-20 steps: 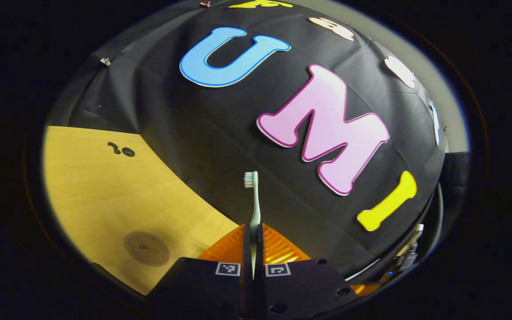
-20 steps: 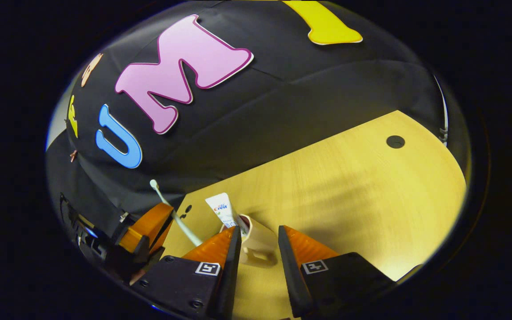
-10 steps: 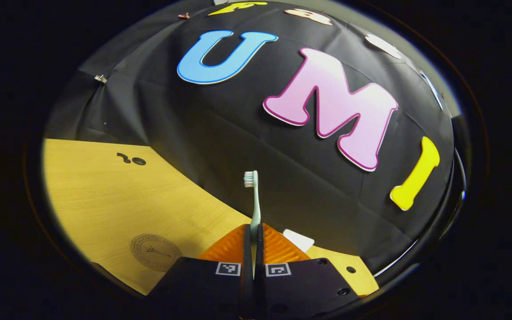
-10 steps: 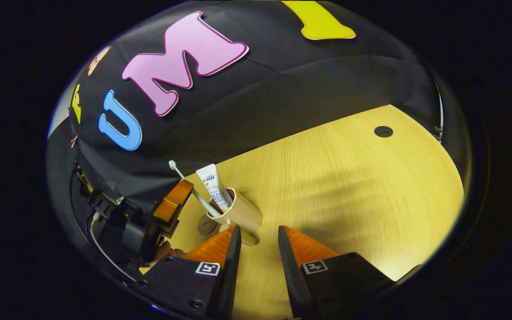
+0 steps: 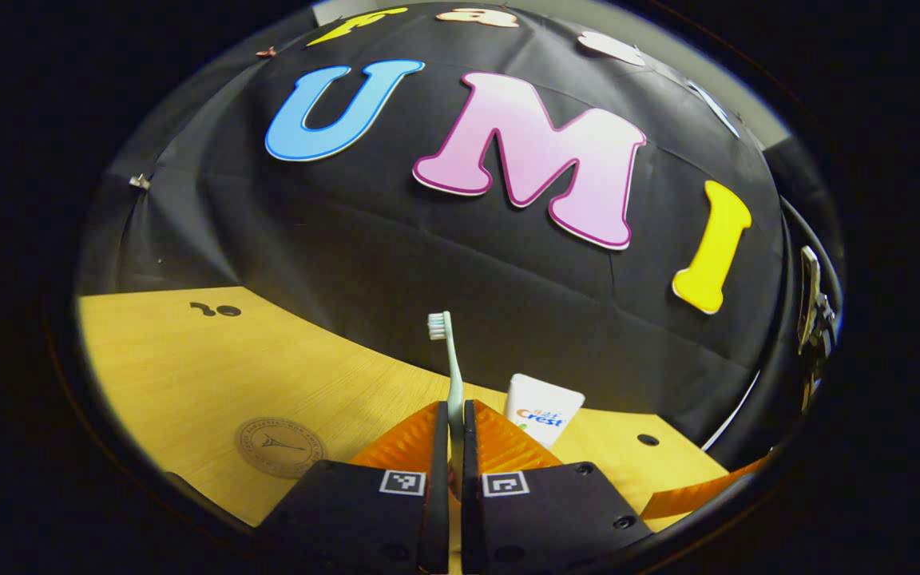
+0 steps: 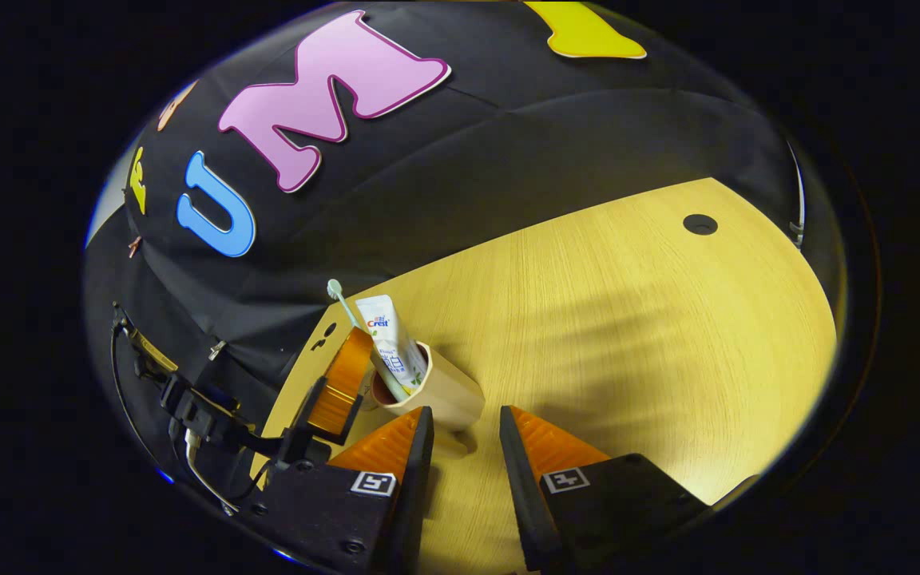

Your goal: Put the toothbrush and toothpaste on the desktop into the cup, then pick up the cup and place it on the coaster on the desktop.

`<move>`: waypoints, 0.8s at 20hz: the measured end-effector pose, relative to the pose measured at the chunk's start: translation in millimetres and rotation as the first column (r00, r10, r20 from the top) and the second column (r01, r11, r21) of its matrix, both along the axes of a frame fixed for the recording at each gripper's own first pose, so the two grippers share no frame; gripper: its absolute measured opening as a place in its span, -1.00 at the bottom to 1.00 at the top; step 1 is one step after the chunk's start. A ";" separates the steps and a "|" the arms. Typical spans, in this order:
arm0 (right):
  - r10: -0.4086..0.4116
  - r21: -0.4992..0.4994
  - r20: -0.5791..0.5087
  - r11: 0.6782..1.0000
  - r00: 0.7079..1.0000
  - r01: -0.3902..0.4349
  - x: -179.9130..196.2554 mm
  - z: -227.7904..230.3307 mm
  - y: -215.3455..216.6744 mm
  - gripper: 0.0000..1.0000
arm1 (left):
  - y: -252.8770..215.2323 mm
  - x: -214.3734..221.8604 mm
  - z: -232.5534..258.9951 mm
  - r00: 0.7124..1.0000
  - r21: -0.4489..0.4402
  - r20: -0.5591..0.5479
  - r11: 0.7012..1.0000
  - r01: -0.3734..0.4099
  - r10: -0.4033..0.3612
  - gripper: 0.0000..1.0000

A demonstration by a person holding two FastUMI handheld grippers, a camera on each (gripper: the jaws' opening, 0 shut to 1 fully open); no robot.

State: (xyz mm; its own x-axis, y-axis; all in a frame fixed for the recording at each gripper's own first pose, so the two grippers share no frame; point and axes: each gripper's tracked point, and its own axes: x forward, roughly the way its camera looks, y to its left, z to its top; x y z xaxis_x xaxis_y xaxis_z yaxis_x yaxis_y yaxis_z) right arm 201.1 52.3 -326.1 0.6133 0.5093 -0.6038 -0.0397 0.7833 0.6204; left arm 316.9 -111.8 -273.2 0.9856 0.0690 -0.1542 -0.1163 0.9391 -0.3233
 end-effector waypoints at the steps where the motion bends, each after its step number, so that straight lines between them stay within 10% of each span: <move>1: 0.010 -0.003 -0.003 1.000 1.000 -0.010 -0.4 0.8 2.3 0.03 | -3.3 -4.0 -0.6 1.000 0.007 -0.011 1.000 0.022 -0.021 -0.74; 7: 0.071 -0.047 -0.046 0.996 0.996 -0.073 -9.1 6.5 8.4 0.03 | 7.8 -44.6 11.2 0.997 -0.028 -0.054 0.998 0.059 -0.061 -0.48; 9: 0.116 -0.073 -0.064 0.990 0.991 -0.121 -14.6 12.0 16.5 0.03 | 18.9 -71.6 19.5 0.993 -0.005 -0.079 0.996 0.084 -0.085 -0.17; 10: 0.136 -0.087 -0.067 0.986 0.988 -0.142 -16.3 15.2 21.9 0.03 | 26.4 -87.9 20.9 0.990 0.019 -0.102 0.995 0.098 -0.096 0.32; 16: 0.245 -0.235 -0.141 0.933 0.959 -0.273 -22.3 1.8 54.7 0.03 | 69.5 -184.6 16.8 0.950 0.154 -0.296 0.976 0.152 -0.101 0.45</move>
